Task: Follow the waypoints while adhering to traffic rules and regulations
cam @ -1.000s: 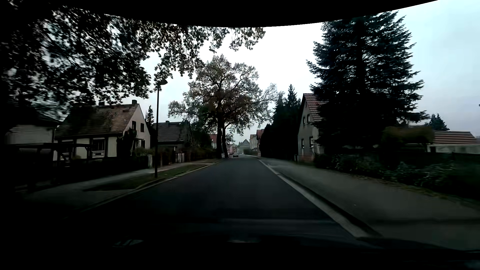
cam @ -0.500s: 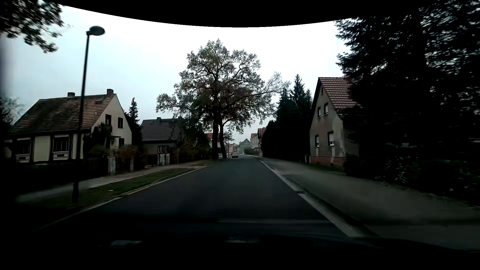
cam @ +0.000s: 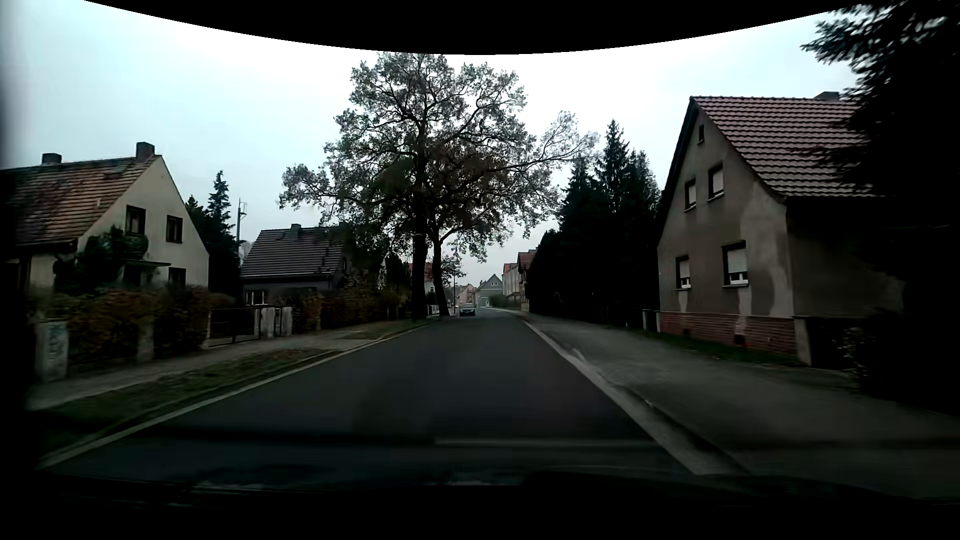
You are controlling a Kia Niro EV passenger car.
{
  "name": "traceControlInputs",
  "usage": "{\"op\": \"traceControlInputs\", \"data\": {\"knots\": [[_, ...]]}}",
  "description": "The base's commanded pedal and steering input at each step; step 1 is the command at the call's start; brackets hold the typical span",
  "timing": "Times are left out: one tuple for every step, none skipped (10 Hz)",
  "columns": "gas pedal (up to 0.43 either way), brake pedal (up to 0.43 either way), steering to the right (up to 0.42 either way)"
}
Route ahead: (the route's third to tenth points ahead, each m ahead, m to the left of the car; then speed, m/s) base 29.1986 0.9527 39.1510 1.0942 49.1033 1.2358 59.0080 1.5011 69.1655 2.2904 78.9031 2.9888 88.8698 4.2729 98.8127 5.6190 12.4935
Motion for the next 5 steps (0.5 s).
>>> {"op": "traceControlInputs", "data": {"knots": [[0.169, 0.000, -0.003], [0.169, 0.000, -0.002], [0.169, 0.000, -0.002], [0.169, 0.000, -0.002], [0.169, 0.000, -0.002]]}}
